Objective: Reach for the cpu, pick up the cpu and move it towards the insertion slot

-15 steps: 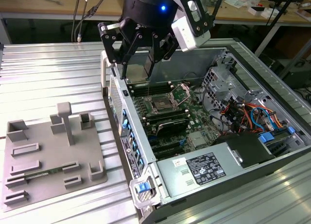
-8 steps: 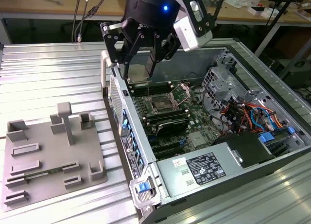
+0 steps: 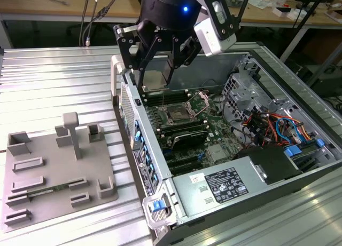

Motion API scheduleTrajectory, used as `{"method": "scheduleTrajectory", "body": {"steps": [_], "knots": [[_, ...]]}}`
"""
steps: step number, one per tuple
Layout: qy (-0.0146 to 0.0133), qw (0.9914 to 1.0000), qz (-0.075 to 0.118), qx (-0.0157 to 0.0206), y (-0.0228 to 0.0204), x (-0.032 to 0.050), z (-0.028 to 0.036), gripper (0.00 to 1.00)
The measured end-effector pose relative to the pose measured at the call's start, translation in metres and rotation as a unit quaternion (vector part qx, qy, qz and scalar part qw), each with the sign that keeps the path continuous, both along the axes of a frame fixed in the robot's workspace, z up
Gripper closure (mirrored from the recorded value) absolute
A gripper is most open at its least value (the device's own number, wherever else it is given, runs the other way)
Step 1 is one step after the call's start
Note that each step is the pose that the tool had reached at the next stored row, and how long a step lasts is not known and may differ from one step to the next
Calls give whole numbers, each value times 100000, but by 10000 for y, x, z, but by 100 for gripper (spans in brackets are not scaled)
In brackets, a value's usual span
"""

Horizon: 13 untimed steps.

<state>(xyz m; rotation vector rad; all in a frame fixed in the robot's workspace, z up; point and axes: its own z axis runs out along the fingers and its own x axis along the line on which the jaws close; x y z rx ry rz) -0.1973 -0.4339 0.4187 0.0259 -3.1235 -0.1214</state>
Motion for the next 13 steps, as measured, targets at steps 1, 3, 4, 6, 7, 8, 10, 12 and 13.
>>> {"method": "scheduleTrajectory", "body": {"steps": [1,3,4,6,7,8,10,12,13], "knots": [[-1,100000,-1,0,0,6,0,45],[-6,100000,1,5,0,19,-1,45],[-4,100000,-3,3,0,29,0,45],[-4,100000,-4,3,0,54,0,45],[-2,100000,1,4,0,74,0,45],[-2,100000,3,2,0,84,0,45],[-2,100000,-2,4,0,187,0,45],[0,100000,-6,5,0,266,0,45],[-4,100000,-2,6,0,300,0,45]]}}
